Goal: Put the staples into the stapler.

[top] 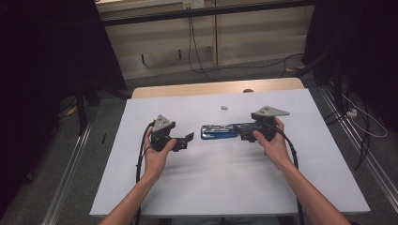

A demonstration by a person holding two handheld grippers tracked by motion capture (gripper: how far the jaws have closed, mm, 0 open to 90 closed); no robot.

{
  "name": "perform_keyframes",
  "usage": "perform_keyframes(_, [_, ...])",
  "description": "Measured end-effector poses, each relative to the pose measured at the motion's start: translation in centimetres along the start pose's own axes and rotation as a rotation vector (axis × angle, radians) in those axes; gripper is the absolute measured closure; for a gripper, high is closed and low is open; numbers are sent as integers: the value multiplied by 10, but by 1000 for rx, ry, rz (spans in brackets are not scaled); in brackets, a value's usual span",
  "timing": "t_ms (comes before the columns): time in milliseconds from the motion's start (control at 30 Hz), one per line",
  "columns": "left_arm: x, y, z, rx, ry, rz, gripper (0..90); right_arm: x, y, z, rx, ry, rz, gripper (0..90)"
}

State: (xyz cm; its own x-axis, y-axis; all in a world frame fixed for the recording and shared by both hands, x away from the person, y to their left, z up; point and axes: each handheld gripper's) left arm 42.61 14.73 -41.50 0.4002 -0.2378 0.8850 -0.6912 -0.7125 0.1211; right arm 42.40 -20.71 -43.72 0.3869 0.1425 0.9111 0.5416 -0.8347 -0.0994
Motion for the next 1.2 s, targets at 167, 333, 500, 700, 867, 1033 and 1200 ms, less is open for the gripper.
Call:
perform_keyframes(167, [-8,2,-18,22,10,18,68,3,-1,3,4,-10,-16,24])
perform_keyframes(333, [-14,2,-33,45,25,12,60,7,-2,7,6,-20,-43,24])
perform_keyframes(500, [-22,6,-50,68,58,1,61,14,-3,13,41,-51,-45,40])
perform_keyframes(700, [-31,11,-65,52,58,10,61,24,-4,19,64,-50,-44,53])
perform_keyframes(867, [-45,13,-76,55,41,-4,56,31,-2,28,74,-63,-41,70])
perform_keyframes(1033, [-52,17,-85,58,32,8,50,39,-1,39,69,-101,-47,62])
perform_keyframes(1200, [-62,19,-93,67,13,-1,50,45,2,46,82,-133,-87,65])
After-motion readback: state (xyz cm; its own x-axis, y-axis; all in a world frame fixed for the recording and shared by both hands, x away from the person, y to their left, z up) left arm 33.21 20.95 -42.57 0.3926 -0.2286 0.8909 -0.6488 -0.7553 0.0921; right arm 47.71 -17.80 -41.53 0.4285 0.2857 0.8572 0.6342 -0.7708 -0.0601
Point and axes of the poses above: each handheld gripper's, and its own axes: z roughly forward along the jaws, x roughly out of its top, y roughly to its right, and after that the axes turned 3 degrees about -z, right-handed
